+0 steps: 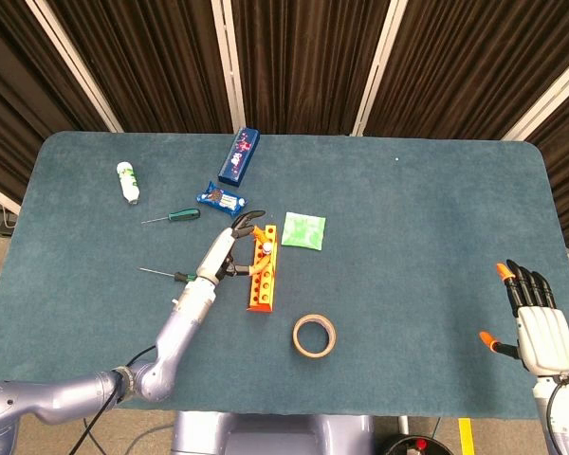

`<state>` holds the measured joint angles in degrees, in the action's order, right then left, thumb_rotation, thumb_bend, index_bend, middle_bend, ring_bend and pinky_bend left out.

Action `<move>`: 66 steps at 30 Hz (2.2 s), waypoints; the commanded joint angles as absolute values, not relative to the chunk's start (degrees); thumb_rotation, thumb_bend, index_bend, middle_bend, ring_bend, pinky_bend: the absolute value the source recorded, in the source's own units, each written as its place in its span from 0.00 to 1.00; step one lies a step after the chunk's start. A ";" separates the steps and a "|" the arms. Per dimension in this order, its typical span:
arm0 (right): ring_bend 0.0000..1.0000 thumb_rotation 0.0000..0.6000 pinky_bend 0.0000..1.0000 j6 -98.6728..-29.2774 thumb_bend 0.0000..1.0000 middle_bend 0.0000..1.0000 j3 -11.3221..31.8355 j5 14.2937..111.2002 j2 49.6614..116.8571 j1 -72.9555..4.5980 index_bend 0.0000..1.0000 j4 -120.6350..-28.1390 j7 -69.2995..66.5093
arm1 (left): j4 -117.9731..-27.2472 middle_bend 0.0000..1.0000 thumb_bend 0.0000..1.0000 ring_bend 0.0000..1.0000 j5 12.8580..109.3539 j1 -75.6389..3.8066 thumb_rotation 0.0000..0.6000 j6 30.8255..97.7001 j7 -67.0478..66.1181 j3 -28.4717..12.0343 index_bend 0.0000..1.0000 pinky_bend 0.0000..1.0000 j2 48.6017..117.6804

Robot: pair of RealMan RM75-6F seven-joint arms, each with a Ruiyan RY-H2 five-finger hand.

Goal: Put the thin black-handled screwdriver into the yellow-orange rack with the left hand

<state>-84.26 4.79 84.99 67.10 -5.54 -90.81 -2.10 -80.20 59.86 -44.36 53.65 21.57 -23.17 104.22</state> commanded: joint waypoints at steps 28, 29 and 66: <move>0.00 1.00 0.00 -83.80 0.00 0.00 5.18 84.77 66.87 -6.03 0.02 -91.19 -1.93 | -79.40 0.08 0.43 0.00 58.80 -44.23 1.00 52.01 19.98 -22.90 0.71 0.05 104.71; 0.00 1.00 0.00 -83.83 0.00 0.00 5.03 84.79 66.92 -5.92 0.02 -91.19 -1.91 | -79.57 0.08 0.40 0.00 58.75 -44.23 1.00 51.89 19.68 -22.82 0.70 0.05 104.52; 0.00 1.00 0.00 -85.48 0.00 0.00 4.25 86.70 67.23 -5.37 0.02 -90.57 0.04 | -108.89 0.00 0.05 0.00 73.98 -27.74 1.00 75.95 -7.75 -14.82 0.12 0.00 73.08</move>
<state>-85.46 4.30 86.66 67.22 -5.39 -90.55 -0.13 -106.30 71.59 -31.14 72.79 -4.24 -17.79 76.82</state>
